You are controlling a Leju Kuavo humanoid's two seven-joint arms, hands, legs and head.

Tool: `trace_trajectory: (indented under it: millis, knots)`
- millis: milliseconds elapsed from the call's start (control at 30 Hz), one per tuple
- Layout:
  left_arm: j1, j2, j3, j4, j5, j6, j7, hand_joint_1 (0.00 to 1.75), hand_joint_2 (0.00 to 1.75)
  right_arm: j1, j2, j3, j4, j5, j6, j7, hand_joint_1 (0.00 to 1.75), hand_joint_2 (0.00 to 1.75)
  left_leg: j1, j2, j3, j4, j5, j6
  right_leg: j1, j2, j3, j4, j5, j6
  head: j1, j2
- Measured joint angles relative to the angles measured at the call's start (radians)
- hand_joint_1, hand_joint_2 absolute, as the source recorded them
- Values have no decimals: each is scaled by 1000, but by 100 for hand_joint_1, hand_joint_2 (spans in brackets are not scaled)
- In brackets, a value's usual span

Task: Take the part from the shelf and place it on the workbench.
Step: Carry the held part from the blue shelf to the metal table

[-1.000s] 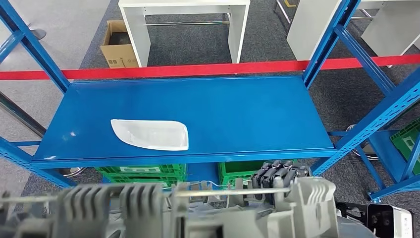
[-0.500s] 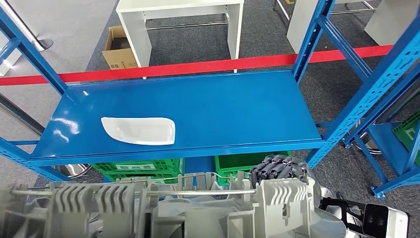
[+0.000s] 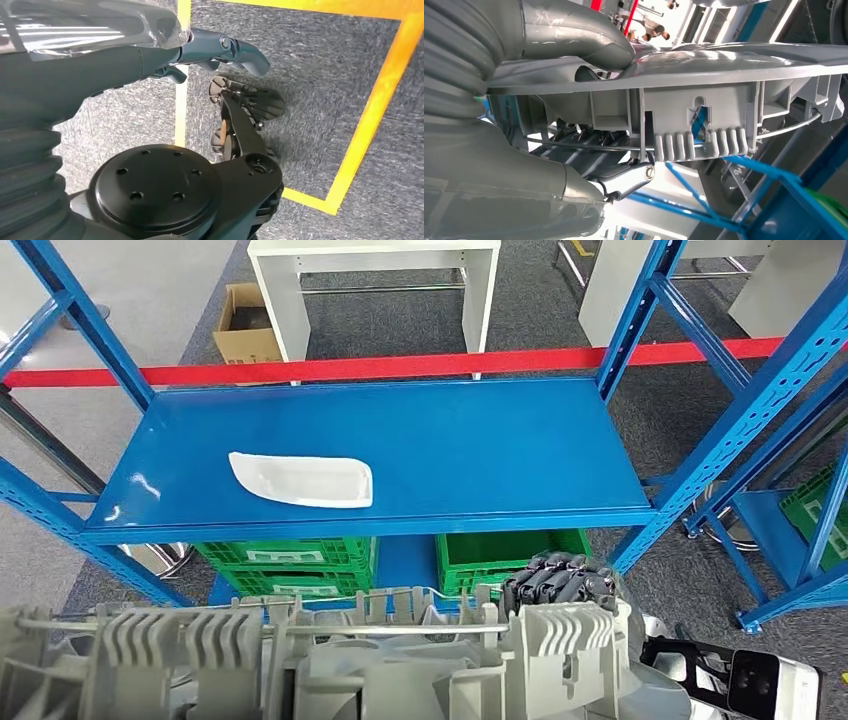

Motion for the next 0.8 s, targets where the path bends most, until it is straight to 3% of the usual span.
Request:
trace_trajectory:
  millis: [67, 100, 133, 167, 233, 300, 333, 433, 500, 567, 600, 633, 667, 700, 733, 800]
  knots:
    - [0, -1, 0, 0, 0, 0, 0, 0, 175, -1, -3, 2, 0, 0, 0, 0, 175, 175, -1, 3, -23, 2, 18, 5, 1, 0, -37, 122, -86, 6, 3, 0]
    - [0, -2, 0, 0, 0, 0, 0, 0, 175, -1, -4, 3, 0, 0, 0, 0, 175, 175, -1, 4, -35, 4, 26, 5, 0, 0, -47, 172, -107, 9, 4, 0]
    - [0, -2, 0, 0, 0, 0, 0, 0, 175, -1, -5, 4, 1, 0, 0, 0, 175, 175, -2, 5, -47, 6, 34, 5, 0, 0, -43, 195, -109, 10, 4, 0]
    - [0, -3, 0, 0, 0, 0, 0, 0, 175, -1, -6, 5, 1, 0, 0, 0, 175, 175, -2, 5, -59, 8, 41, 3, 0, 0, -20, 180, -91, 10, 4, 0]
    - [0, -3, 0, 0, 0, 0, 1, 0, 175, -2, -7, 5, 2, 0, 0, 0, 175, 175, -1, 5, -79, 16, 54, -3, 0, 0, 74, 52, -46, 6, 4, 0]
    - [0, -4, 0, 0, -1, 2, 10, 0, 175, -4, -7, 6, 2, 0, 0, 0, 175, 175, -2, 4, -92, 24, 65, -14, 3, 2, 147, -64, -31, -4, 3, 0]
    - [0, -4, 0, 0, -3, 5, 22, 0, 175, -6, -8, 6, 2, -2, 0, 0, 175, 175, -3, 3, -96, 27, 71, -19, 6, 3, 156, -86, -36, -11, 3, 0]
    - [3, -2, 0, 0, -18, 27, 87, 0, 175, -8, -14, 4, 0, -5, -4, -7, 175, 175, -1, 1, -105, 31, 78, -37, 7, 3, 136, -88, -19, -35, 5, 0]
    - [7, -1, -1, 0, -39, 53, 139, 0, 175, -5, -20, -3, -3, 1, -7, -21, 175, 175, 2, -1, -126, 80, 16, -48, 3, 0, 116, -90, 1, -51, 2, 0]
    - [10, 0, -2, 0, -56, 78, 180, 0, 175, 0, -26, -12, -7, 16, -8, -40, 175, 175, 5, -2, -161, 201, -86, -56, 3, -2, 87, -89, 24, -56, 0, 0]
    - [10, 1, -3, 0, -60, 88, 194, 0, 175, 3, -29, -16, -9, 22, -7, -47, 175, 175, 6, -2, -173, 261, -116, -58, 3, -2, 72, -88, 36, -55, -1, 0]
    - [10, 2, -3, 0, -60, 96, 204, 0, 175, 4, -32, -18, -10, 25, -6, -51, 175, 175, 6, -2, -174, 300, -124, -59, 4, -2, 57, -87, 48, -54, -1, 0]
    - [11, 4, -2, 0, -59, 102, 210, 0, 175, 5, -34, -19, -10, 25, -3, -51, 175, 175, 7, -2, -157, 305, -108, -59, 4, -2, 44, -86, 59, -52, -1, 0]
    - [11, 7, -2, 0, -56, 107, 210, 0, 175, 2, -35, -19, -9, 23, 1, -51, 175, 175, 7, -2, -123, 274, -81, -57, 4, -2, 30, -86, 69, -50, -1, 0]
    - [11, 11, -2, -1, -54, 110, 205, 0, 175, -4, -36, -19, -9, 20, 6, -51, 175, 175, 7, -2, -71, 211, -56, -53, 4, -2, 19, -85, 79, -47, -1, 0]
    - [8, 26, -2, -4, -53, 111, 191, 0, 175, -26, -36, -21, -7, 11, 15, -53, 175, 175, 3, -4, 36, 61, -47, -45, 6, -1, 4, -85, 98, -38, -1, 0]
